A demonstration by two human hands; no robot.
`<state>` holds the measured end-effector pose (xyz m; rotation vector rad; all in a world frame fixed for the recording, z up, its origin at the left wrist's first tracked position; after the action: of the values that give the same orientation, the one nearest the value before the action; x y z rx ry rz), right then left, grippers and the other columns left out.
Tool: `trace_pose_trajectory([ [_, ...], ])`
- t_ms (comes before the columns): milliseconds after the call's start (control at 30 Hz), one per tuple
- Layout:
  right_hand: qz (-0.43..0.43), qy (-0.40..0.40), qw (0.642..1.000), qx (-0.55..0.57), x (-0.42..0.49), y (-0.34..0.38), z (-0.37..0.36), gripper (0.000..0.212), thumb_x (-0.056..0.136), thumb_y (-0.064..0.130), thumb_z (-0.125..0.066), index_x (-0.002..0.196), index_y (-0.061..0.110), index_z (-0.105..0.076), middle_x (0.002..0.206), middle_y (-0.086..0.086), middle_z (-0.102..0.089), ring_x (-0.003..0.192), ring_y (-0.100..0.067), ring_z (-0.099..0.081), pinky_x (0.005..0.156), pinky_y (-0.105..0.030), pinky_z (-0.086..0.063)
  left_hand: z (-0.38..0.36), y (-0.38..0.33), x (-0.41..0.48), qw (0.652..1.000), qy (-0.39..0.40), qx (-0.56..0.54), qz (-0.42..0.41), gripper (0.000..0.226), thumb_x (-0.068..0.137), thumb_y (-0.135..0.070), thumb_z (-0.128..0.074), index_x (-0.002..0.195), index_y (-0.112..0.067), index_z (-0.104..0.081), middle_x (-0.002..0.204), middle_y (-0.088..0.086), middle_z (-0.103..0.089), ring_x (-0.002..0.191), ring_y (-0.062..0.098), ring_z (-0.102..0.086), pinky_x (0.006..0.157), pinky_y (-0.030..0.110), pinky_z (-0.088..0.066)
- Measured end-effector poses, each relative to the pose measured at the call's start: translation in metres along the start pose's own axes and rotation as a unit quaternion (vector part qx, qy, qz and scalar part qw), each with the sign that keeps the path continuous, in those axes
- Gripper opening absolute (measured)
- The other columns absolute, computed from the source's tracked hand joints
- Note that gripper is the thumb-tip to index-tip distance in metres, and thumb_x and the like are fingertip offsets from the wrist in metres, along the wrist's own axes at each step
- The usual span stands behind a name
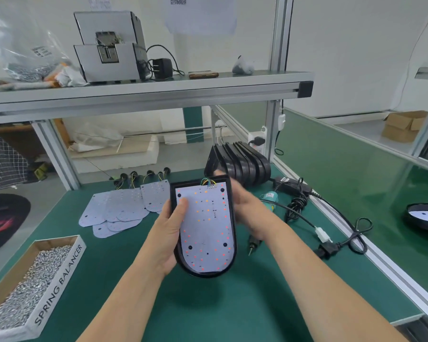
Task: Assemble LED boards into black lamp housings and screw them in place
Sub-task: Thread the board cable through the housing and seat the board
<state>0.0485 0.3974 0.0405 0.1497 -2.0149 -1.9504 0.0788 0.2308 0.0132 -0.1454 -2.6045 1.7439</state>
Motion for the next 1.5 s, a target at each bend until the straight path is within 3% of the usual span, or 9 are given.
trace_pose_trajectory([
  [133,-0.018,0.024,0.998,-0.048,-0.003,-0.012,-0.016,0.035,0.090,0.009,-0.054,0.067,0.031,-0.068,0.061,0.022,-0.062,0.057,0.006,-0.051,0.061,-0.012,-0.045,-0.014,0.005,-0.007,0.998,0.038,-0.025,0.033,0.043,0.088,-0.042,-0.066,0.128,-0.029,-0.062,0.126,0.002,-0.070,0.112,0.024,-0.069,0.077,0.040,-0.061],
  [267,-0.018,-0.039,0.995,-0.092,-0.002,-0.021,-0.016,0.013,0.078,0.020,-0.057,0.070,0.027,-0.064,0.074,0.012,-0.064,0.072,-0.009,-0.051,0.072,-0.025,-0.045,-0.007,-0.004,-0.007,0.999,0.014,-0.035,0.020,0.044,0.081,-0.038,-0.071,0.123,-0.025,-0.065,0.120,0.004,-0.073,0.101,0.023,-0.073,0.070,0.037,-0.060],
  [467,-0.064,0.081,0.995,0.007,-0.004,-0.021,-0.034,0.022,0.088,0.011,-0.060,0.089,0.029,-0.073,0.085,0.016,-0.074,0.077,-0.001,-0.066,0.068,-0.018,-0.053,-0.005,-0.009,-0.008,1.000,0.018,-0.012,0.018,0.045,0.083,-0.036,-0.072,0.125,-0.024,-0.063,0.120,0.004,-0.073,0.103,0.025,-0.073,0.071,0.039,-0.061],
  [567,-0.050,-0.028,0.998,-0.030,-0.003,-0.022,-0.028,0.008,0.069,0.030,-0.059,0.073,0.024,-0.062,0.078,0.007,-0.064,0.078,-0.015,-0.052,0.074,-0.030,-0.044,-0.008,-0.016,-0.011,1.000,0.026,-0.010,0.003,0.034,0.077,-0.035,-0.074,0.111,-0.029,-0.071,0.116,0.004,-0.075,0.096,0.023,-0.075,0.067,0.037,-0.060],
  [700,0.006,-0.109,0.994,-0.027,-0.011,-0.019,-0.018,0.040,0.051,0.053,-0.055,0.072,0.020,-0.050,0.079,-0.003,-0.053,0.082,-0.019,-0.041,0.074,-0.040,-0.040,-0.012,-0.016,-0.018,0.999,0.033,0.013,-0.017,0.032,0.077,-0.032,-0.076,0.109,-0.029,-0.072,0.115,0.007,-0.074,0.097,0.027,-0.074,0.069,0.040,-0.060],
  [967,-0.108,-0.041,0.993,0.014,-0.019,-0.020,-0.005,0.034,0.096,-0.003,-0.052,0.086,0.029,-0.055,0.087,0.014,-0.059,0.080,-0.009,-0.056,0.067,-0.006,-0.042,-0.003,-0.020,-0.017,0.999,-0.002,0.047,-0.028,0.040,0.078,-0.021,-0.078,0.117,-0.025,-0.068,0.110,0.006,-0.076,0.094,0.027,-0.075,0.071,0.039,-0.061],
  [1167,-0.040,-0.084,0.991,0.100,-0.022,0.000,0.011,0.038,0.095,0.042,-0.055,0.110,0.012,-0.073,0.100,-0.007,-0.070,0.081,-0.017,-0.062,0.073,-0.031,-0.053,0.004,-0.022,-0.014,0.993,-0.014,0.103,-0.047,0.034,0.090,-0.011,-0.072,0.113,-0.033,-0.061,0.097,0.005,-0.077,0.080,0.025,-0.075,0.064,0.039,-0.061],
  [1300,0.028,-0.141,0.985,-0.093,-0.024,0.007,0.004,0.006,0.089,0.015,-0.072,0.091,0.020,-0.074,0.083,0.001,-0.071,0.073,-0.011,-0.060,0.075,-0.038,-0.052,-0.003,-0.018,-0.015,0.991,-0.005,0.123,-0.056,0.030,0.091,-0.011,-0.072,0.104,-0.035,-0.059,0.096,0.006,-0.077,0.081,0.026,-0.075,0.068,0.039,-0.061],
  [1500,0.066,-0.148,0.987,-0.010,-0.030,-0.004,-0.002,0.014,0.094,0.005,-0.068,0.095,0.018,-0.073,0.090,-0.005,-0.071,0.084,-0.012,-0.060,0.084,-0.031,-0.050,-0.008,-0.028,-0.013,0.985,0.003,0.151,-0.081,0.030,0.091,-0.008,-0.070,0.100,-0.036,-0.065,0.099,0.002,-0.077,0.086,0.024,-0.075,0.068,0.032,-0.059],
])
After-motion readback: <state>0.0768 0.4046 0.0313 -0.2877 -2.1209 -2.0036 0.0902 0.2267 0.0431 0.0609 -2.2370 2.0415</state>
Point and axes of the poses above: each hand's wrist, its own x-axis towards the middle knuckle, its own z-axis out of the back of the hand, y = z × x, the point moved 6 cm from there along x, towards the middle knuckle
